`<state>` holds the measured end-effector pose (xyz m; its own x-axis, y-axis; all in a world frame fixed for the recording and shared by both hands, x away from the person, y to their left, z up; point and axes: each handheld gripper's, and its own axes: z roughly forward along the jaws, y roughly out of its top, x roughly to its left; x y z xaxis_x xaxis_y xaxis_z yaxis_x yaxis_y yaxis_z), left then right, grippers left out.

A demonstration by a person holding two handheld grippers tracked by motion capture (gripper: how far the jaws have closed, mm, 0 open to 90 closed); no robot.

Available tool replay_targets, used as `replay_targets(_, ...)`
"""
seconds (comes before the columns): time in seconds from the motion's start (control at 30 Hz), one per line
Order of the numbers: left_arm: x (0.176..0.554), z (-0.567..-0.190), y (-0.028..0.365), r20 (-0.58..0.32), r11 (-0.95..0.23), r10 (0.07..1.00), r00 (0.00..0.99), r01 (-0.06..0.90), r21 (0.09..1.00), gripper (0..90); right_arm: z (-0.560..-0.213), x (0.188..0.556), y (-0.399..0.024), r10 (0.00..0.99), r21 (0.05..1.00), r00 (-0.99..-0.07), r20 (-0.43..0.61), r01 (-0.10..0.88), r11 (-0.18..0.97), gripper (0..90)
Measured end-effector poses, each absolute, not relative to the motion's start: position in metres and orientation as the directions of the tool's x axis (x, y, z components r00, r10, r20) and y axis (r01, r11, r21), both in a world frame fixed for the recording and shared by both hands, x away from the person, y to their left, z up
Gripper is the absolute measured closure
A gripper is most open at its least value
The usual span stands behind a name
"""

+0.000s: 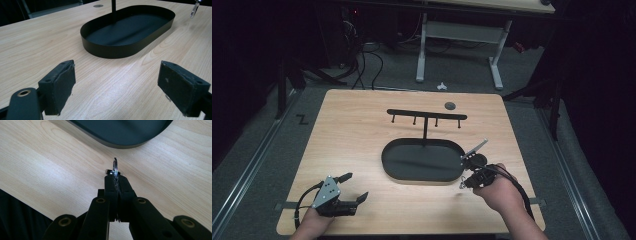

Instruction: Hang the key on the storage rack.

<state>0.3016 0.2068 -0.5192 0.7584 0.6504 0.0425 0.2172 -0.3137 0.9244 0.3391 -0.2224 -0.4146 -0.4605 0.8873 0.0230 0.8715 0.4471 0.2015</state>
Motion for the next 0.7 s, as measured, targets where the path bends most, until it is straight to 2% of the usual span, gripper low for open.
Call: replay_targets(0.7,0.302,-0.519,0.206,0.043,-0.315,0.649,0.76,0.217,0.924,15.2,-0.383,0.358,-0.217,0.888,0.233,-0.46,0.022,0.866,0.443,88.2)
